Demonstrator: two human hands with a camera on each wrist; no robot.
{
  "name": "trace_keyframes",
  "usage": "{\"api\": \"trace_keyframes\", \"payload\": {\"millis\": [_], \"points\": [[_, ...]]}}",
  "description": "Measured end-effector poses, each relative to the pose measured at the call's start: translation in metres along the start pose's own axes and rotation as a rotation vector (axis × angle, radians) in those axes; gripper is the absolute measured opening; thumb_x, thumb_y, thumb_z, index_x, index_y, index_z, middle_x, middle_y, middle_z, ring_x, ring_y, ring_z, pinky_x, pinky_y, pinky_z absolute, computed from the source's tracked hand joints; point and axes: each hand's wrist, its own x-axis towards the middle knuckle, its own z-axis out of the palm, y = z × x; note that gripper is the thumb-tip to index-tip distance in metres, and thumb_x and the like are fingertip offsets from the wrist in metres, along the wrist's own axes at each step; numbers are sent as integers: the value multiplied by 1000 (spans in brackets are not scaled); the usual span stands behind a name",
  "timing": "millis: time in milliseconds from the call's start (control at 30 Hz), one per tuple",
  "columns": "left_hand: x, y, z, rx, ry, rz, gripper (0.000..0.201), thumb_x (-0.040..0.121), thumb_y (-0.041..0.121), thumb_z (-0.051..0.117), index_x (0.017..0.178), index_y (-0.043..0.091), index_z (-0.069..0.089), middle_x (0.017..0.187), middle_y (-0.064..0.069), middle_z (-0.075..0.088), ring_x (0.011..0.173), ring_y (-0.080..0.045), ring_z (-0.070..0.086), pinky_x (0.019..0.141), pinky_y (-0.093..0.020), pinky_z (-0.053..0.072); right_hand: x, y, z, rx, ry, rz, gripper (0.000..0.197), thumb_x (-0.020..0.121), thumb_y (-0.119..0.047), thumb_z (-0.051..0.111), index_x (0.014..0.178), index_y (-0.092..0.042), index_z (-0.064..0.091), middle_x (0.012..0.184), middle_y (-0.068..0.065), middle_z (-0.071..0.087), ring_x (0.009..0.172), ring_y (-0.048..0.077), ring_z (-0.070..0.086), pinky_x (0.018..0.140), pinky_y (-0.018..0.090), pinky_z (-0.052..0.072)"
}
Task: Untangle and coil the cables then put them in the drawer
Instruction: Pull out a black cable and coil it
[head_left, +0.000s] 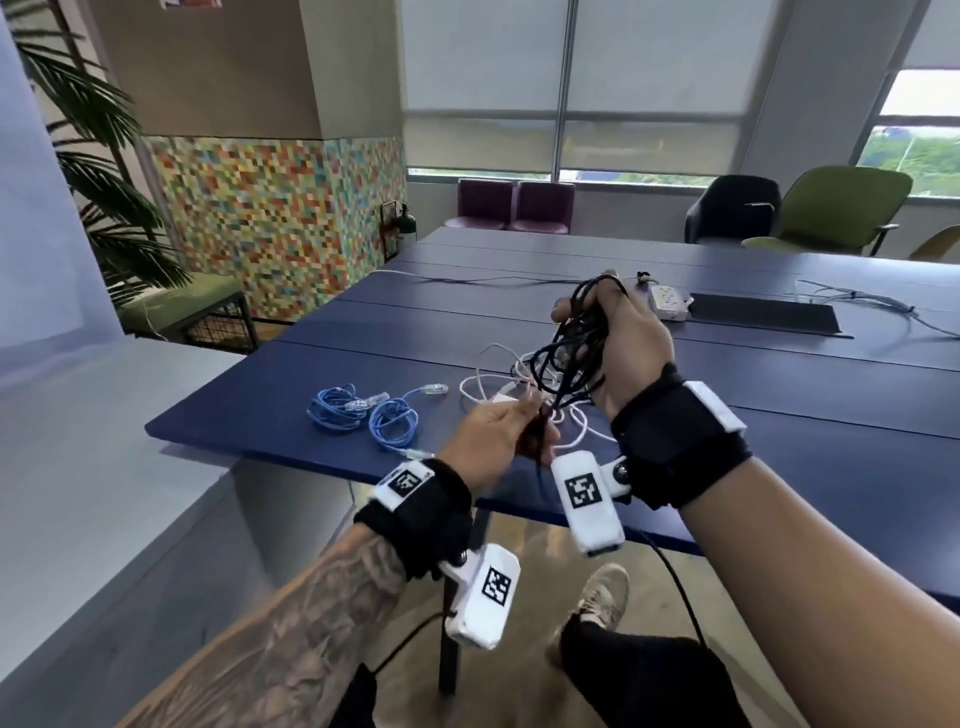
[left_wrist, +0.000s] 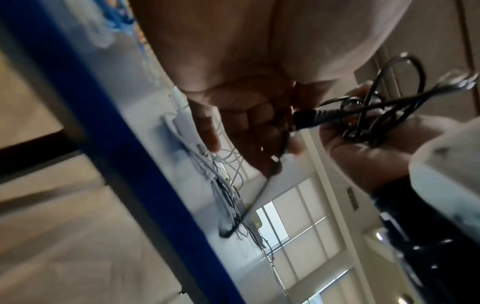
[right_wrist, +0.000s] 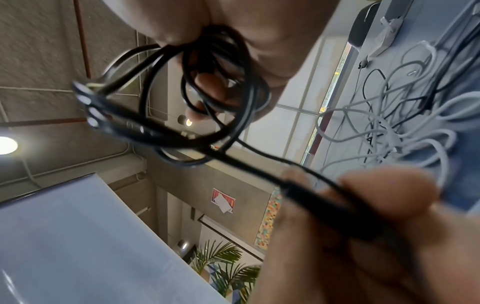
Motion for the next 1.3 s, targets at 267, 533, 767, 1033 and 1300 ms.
{"api": "trace_keyframes", "payload": {"millis": [267, 533, 767, 1033, 1300], "points": [[-45, -29, -47, -308, 107, -130, 15, 97, 11, 52, 86, 12, 62, 71, -6, 59, 61, -20, 61, 59, -36, 54, -35, 56, -11, -163, -264, 209, 23, 101, -32, 52, 93, -11, 49, 74, 10, 66, 48, 15, 53, 42, 23, 42], [-77, -48, -100, 135, 321, -136, 26, 99, 13, 50, 82, 5, 67, 48, 6, 32, 44, -9, 30, 50, -26, 34, -87, 113, -29, -1049, -985, 78, 85, 75, -14, 79, 146, -28, 33, 127, -15, 49, 104, 1, 54, 91, 21, 47], [-96, -56, -116, 259, 341, -160, 25, 99, 14, 52, 82, 3, 68, 45, 5, 31, 39, -9, 24, 39, -18, 22, -101, 132, -15, -1438, -1288, 149, 82, 78, -41, 72, 150, -25, 35, 145, -8, 47, 131, 11, 47, 109, 25, 38], [-107, -82, -103, 341, 178, -226, 24, 95, 2, 54, 76, 13, 64, 40, 20, 48, 41, 7, 43, 46, -8, 30, -111, 160, -2, -1065, -744, -253, 23, 88, -33, 67, 107, -25, 56, 105, -11, 58, 95, 8, 57, 83, 22, 46], [-111, -115, -110, 152, 261, -358, 34, 94, 27, 62, 66, 14, 48, 46, 11, 33, 40, -8, 25, 41, -18, 23, -98, 187, -20, -892, -555, 80, 9, 95, -27, 63, 90, -23, 70, 79, -4, 69, 74, 12, 63, 71, 29, 53]]}}
